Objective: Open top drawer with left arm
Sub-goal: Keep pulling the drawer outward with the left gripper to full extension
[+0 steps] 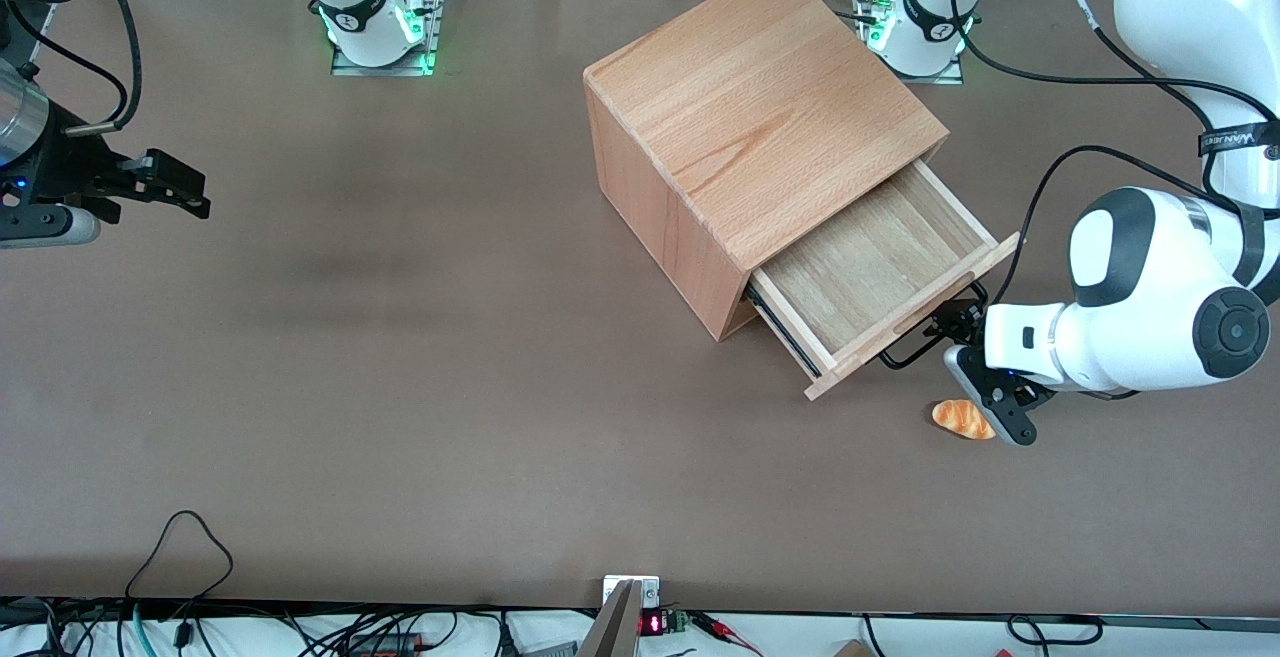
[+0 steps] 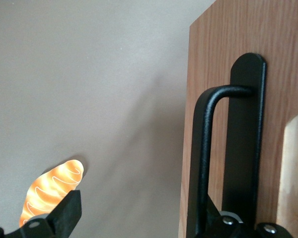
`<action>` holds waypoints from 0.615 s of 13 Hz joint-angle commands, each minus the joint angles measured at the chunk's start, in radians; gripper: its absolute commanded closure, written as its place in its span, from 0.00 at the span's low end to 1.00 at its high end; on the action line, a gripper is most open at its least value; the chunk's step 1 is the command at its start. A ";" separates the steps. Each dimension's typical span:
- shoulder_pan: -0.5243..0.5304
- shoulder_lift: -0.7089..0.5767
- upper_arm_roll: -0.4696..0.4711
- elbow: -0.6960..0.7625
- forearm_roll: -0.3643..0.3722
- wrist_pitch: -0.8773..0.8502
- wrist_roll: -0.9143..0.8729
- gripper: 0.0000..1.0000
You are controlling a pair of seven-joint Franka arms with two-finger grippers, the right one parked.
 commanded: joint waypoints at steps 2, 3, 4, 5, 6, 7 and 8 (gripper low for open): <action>-0.001 0.050 0.022 0.074 -0.002 -0.006 0.034 0.00; -0.001 0.058 0.022 0.082 -0.002 -0.006 0.033 0.00; -0.001 0.061 0.025 0.090 -0.002 -0.006 0.033 0.00; -0.001 0.065 0.028 0.097 -0.002 -0.006 0.033 0.00; -0.002 0.064 0.029 0.097 -0.002 -0.012 0.033 0.00; -0.002 0.061 0.029 0.097 -0.001 -0.021 0.033 0.00; -0.005 0.059 0.029 0.097 -0.001 -0.052 0.033 0.00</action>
